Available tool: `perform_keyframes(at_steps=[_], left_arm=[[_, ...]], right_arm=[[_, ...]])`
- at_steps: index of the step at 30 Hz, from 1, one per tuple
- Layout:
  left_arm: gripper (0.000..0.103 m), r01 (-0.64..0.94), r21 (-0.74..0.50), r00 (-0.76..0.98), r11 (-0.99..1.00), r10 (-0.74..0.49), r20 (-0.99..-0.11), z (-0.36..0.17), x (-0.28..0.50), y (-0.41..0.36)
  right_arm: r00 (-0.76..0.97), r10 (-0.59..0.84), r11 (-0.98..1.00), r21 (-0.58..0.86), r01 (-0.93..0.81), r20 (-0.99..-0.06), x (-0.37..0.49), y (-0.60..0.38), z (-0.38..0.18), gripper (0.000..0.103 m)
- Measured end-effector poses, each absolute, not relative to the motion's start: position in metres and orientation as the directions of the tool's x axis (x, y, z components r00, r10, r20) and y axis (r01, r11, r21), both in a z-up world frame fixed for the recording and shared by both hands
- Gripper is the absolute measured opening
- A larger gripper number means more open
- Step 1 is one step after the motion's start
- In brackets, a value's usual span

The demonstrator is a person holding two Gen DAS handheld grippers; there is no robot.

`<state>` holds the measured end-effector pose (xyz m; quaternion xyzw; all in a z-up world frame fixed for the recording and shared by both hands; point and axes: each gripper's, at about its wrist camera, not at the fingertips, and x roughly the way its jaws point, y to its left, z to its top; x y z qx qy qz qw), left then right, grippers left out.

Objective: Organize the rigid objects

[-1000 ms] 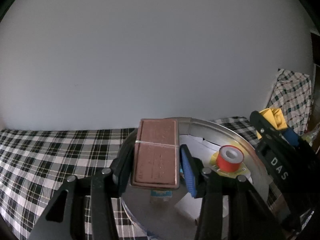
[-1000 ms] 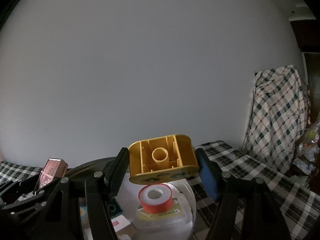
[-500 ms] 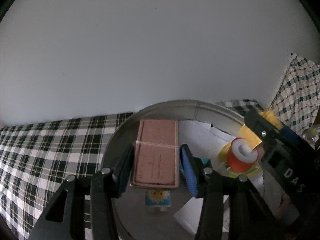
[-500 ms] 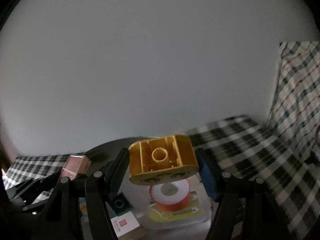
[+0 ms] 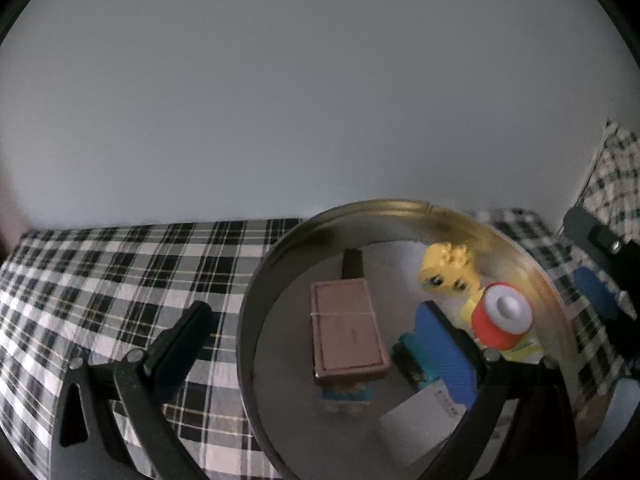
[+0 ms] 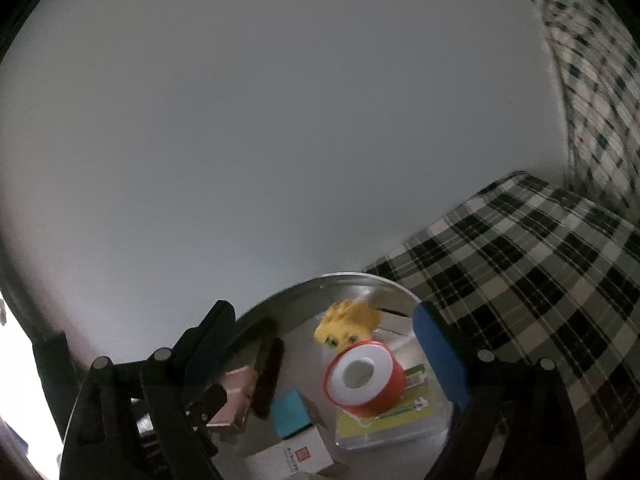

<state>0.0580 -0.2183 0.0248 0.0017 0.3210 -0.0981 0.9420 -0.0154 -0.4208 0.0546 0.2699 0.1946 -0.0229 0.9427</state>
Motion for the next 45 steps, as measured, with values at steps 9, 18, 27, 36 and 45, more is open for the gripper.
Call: perform_keyframes(at_steps=[9, 18, 27, 36, 45], left_arm=[[0.103, 0.177, 0.037, 0.863, 0.983, -0.137, -0.486, 0.02, 0.021, -0.219], [0.103, 0.149, 0.09, 0.915, 0.985, -0.102, -0.389, 0.011, 0.007, -0.216], [0.103, 0.135, 0.049, 0.941, 0.99, -0.113, -0.319, 0.017, -0.009, -0.207], [0.103, 0.153, 0.058, 0.939, 0.987, -0.126, -0.319, 0.015, -0.03, -0.206], [0.103, 0.163, 0.046, 0.948, 0.986, -0.143, -0.286, 0.015, -0.054, -0.198]], right_arm=[[0.906, -0.214, 0.914, 0.253, 0.317, -0.364, -0.03, -0.401, 0.062, 0.092], [0.929, -0.312, 0.922, 0.173, 0.347, -0.197, -0.061, -0.373, 0.059, 0.099], [0.917, -0.383, 0.91, 0.126, 0.395, -0.108, -0.081, -0.359, 0.06, 0.099], [0.914, -0.406, 0.912, 0.075, 0.404, 0.005, -0.12, -0.342, 0.064, 0.1], [0.9, -0.433, 0.901, 0.017, 0.433, 0.054, -0.14, -0.33, 0.067, 0.102]])
